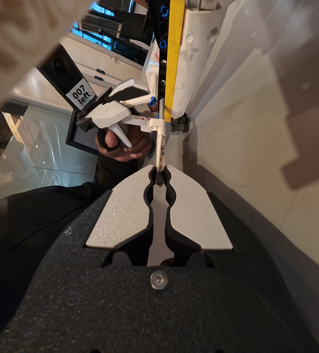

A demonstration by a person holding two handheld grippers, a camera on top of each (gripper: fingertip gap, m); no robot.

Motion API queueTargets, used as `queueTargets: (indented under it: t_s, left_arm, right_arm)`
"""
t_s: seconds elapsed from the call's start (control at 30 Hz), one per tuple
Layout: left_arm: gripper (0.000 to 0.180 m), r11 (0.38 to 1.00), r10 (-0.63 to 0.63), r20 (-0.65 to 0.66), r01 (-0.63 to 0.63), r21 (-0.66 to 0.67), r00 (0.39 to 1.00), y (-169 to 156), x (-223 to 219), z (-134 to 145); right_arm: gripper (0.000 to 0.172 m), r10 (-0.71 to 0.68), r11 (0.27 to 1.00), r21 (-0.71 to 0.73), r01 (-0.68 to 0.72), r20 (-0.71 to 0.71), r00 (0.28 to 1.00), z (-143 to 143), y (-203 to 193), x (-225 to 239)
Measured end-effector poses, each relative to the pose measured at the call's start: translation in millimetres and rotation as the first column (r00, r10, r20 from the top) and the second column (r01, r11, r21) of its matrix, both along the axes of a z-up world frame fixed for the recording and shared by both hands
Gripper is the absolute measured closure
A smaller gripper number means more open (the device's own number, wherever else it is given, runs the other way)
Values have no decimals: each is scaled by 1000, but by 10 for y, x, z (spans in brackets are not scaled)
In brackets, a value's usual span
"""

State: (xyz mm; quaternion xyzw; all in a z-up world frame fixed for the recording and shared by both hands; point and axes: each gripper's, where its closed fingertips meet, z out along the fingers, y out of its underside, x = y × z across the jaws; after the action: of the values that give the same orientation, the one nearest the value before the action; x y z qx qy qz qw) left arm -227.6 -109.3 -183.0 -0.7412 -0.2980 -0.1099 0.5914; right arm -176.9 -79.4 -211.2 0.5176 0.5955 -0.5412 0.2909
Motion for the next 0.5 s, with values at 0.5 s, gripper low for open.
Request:
queueTargets:
  t_s: [0.5]
  left_arm:
    - [141,987,-149,72,144,76,986,-52,-165,68]
  right_arm:
    - [164,-6,1000,21,6,-12,1000,-11,-22,-52]
